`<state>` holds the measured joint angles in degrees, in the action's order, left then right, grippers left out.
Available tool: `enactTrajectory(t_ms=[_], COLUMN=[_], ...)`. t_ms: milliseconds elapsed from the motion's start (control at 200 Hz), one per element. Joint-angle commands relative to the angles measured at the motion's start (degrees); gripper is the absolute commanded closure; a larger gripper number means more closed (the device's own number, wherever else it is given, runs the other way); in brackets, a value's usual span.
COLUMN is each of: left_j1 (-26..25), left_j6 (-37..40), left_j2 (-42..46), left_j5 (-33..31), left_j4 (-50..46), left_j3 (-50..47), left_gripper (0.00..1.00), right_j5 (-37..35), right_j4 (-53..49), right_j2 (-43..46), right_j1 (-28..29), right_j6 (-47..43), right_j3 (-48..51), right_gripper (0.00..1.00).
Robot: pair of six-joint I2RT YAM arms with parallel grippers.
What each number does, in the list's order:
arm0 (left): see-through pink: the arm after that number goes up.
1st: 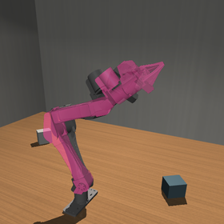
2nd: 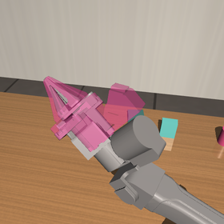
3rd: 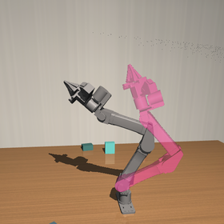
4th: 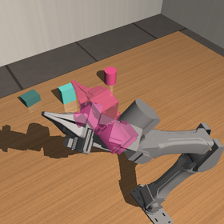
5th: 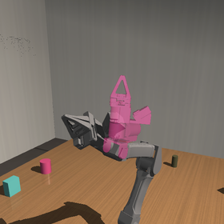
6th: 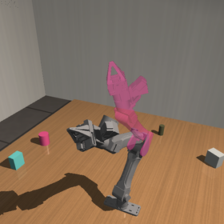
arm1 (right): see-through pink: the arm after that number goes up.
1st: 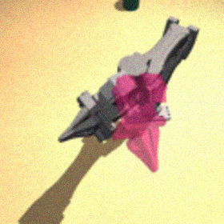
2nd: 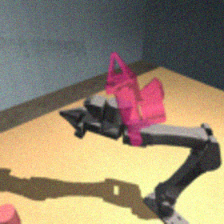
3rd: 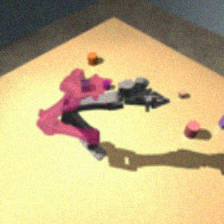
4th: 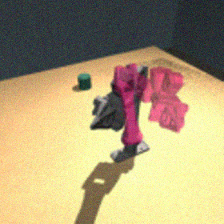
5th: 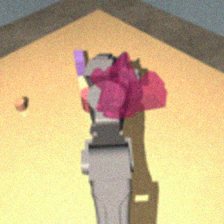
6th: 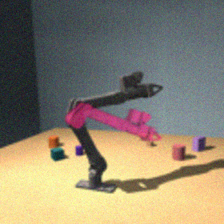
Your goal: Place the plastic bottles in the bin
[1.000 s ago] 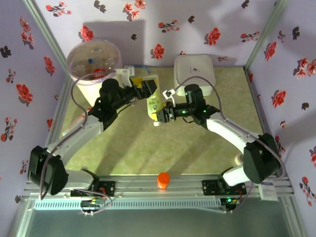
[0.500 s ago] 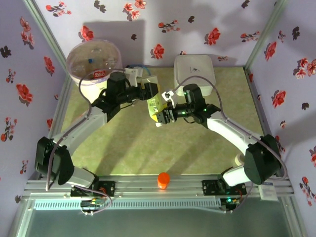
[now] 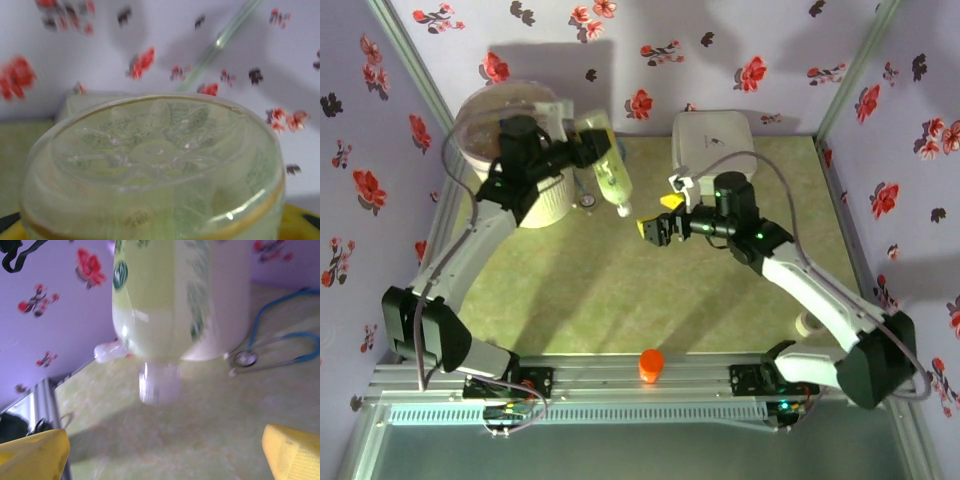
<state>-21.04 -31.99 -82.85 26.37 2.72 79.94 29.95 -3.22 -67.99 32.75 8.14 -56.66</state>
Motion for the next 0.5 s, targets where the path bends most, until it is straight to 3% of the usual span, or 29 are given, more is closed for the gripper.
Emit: enactTrajectory(t_ms=[0, 110, 240, 370, 495], left_j1=[3.8, 5.7, 9.1, 12.6, 16.6], left_j6=[7.2, 17.3, 23.2, 23.0, 17.9], left_j2=[2.1, 0.2, -4.6, -6.2, -4.9], left_j5=[-7.3, -18.3, -25.4, -32.6, -33.2], left_j4=[3.3, 9.9, 10.6, 14.8, 19.8], left_j3=[5.6, 8.3, 14.6, 13.6, 9.6], left_gripper=[0.48, 0.49, 0.53, 0.58, 0.61], right_j5=[-11.1, -12.7, -13.9, -15.4, -15.9], right_j4=[1.7, 0.2, -1.9, -2.8, -3.8], right_j2=[4.7, 7.8, 9.8, 11.1, 12.0], right_j1=[-1.0, -2.1, -2.5, -2.6, -2.7], right_j6=[2.4, 3.5, 4.0, 4.5, 4.2], right_j3=[3.8, 6.3, 8.2, 9.5, 9.9], right_gripper=[0.01, 0.01, 0.01, 0.01, 0.01])
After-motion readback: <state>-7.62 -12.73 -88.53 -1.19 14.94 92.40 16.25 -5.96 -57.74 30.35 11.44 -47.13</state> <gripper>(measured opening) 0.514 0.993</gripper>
